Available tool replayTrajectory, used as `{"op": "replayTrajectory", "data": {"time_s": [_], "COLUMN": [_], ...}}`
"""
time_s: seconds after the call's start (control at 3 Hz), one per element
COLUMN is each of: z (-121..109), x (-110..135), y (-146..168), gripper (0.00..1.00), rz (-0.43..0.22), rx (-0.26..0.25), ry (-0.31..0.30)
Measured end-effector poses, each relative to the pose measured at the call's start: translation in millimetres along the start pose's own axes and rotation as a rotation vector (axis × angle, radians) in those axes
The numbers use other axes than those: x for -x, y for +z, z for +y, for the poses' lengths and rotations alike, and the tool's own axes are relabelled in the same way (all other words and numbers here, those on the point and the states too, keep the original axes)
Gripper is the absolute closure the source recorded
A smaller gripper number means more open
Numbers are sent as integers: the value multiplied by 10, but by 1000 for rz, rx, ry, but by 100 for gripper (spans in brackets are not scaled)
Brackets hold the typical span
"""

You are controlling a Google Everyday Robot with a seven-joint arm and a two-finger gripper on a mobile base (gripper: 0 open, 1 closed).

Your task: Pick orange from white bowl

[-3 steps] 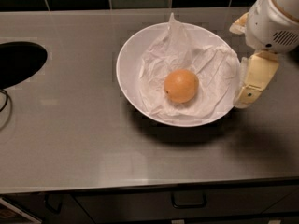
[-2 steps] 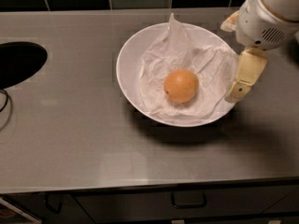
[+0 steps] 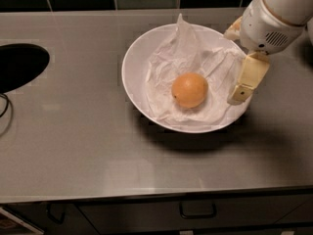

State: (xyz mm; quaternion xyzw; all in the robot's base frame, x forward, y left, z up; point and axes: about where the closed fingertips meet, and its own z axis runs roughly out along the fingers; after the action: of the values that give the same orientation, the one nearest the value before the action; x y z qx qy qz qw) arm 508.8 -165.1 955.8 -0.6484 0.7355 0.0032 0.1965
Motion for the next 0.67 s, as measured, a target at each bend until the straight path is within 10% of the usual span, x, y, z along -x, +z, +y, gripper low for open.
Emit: {"op": "replayTrajectory", "data": {"time_s": [0.67], "z": [-138], "x": [101], "y": [267], "gripper": [19], "rz": [-46], "rx": [32], "ry": [-27]}}
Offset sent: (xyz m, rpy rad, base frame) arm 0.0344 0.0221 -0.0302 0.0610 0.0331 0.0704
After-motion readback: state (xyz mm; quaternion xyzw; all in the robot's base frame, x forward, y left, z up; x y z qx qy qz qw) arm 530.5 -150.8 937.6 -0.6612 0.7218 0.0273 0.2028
